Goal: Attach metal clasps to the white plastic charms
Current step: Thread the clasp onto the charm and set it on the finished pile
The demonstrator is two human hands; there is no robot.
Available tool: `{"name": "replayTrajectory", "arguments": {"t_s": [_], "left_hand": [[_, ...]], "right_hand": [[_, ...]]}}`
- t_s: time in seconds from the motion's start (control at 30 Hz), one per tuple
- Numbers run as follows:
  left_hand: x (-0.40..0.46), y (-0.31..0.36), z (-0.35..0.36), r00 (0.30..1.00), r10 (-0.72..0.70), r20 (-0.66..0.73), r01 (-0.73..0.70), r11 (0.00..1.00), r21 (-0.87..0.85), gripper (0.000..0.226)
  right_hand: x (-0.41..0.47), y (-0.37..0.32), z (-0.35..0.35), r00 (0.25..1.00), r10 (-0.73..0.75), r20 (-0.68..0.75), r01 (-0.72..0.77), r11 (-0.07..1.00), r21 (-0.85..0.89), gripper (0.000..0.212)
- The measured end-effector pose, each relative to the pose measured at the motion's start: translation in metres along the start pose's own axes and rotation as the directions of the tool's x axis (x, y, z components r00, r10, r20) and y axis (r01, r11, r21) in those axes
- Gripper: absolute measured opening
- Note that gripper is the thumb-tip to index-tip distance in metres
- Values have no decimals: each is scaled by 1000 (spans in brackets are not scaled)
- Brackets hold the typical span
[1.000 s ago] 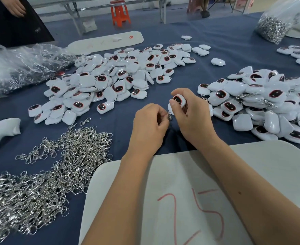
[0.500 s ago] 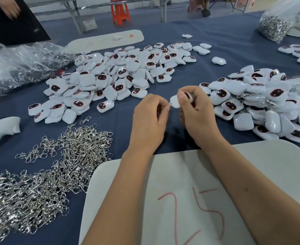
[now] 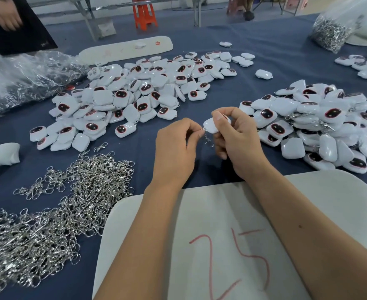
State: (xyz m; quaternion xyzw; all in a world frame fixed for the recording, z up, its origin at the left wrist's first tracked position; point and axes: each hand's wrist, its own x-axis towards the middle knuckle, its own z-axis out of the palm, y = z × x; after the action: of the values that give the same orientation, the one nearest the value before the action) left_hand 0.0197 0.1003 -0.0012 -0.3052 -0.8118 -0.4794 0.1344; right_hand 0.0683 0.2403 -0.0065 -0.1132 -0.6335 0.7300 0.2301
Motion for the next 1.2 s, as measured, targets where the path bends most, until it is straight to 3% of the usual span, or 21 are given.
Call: {"name": "replayTrajectory", "arguments": {"t_s": [0.1, 0.2, 0.27, 0.33, 0.4, 0.47, 0.53, 0.63, 0.77, 0.83, 0.93, 1.0, 1.1, 1.2], "left_hand": [[0, 0, 0, 998, -5, 59, -2, 992, 125, 9], [2, 4, -1, 993, -21, 120, -16, 954, 300, 10], [2, 5, 0, 990, -38, 139, -18, 926, 378, 13], [0, 6, 1, 992, -60, 115, 14, 932, 362, 16], [-1, 7, 3, 992, -123, 24, 120, 988, 102, 12], [-1, 10, 6, 974, -225, -31, 214, 956, -201, 7], [0, 12, 10, 940, -341, 9, 315, 856, -411, 4], [-1, 15, 16, 865, -481, 142, 444, 602, -664, 5], [0, 14, 11, 794, -565, 224, 484, 364, -796, 9], [0, 14, 10, 773, -588, 240, 486, 304, -820, 11], [0, 16, 14, 768, -621, 157, 465, 372, -804, 15], [0, 14, 15, 799, -600, 35, 430, 529, -732, 17], [0, 8, 11, 905, -407, -127, 318, 843, -433, 16], [-1, 8, 6, 973, -165, -163, 152, 984, -89, 13]], "right_hand": [[-1, 1, 1, 994, -100, -32, 94, 984, -154, 8], [-4, 4, 4, 939, -345, 14, 304, 805, -509, 12], [-7, 6, 7, 901, -425, 90, 390, 699, -600, 15], [-7, 7, 8, 891, -443, 100, 405, 676, -616, 16], [-5, 7, 6, 936, -351, -6, 306, 824, -476, 12], [-3, 4, 2, 986, -159, -55, 149, 978, -147, 5], [-2, 0, 0, 998, -64, -25, 65, 997, 31, 3], [-1, -2, 1, 999, -28, 26, 25, 992, 123, 4], [-1, -2, 2, 998, 6, 69, -19, 981, 193, 10], [-1, -2, 1, 997, 21, 68, -35, 980, 197, 13], [-2, -2, 2, 997, 30, 74, -43, 983, 181, 16], [-2, -1, 2, 997, 29, 68, -40, 986, 161, 16], [-3, 0, 2, 999, 15, 49, -21, 993, 112, 13], [-3, 0, 4, 999, 6, 43, -8, 999, 48, 12]]}}
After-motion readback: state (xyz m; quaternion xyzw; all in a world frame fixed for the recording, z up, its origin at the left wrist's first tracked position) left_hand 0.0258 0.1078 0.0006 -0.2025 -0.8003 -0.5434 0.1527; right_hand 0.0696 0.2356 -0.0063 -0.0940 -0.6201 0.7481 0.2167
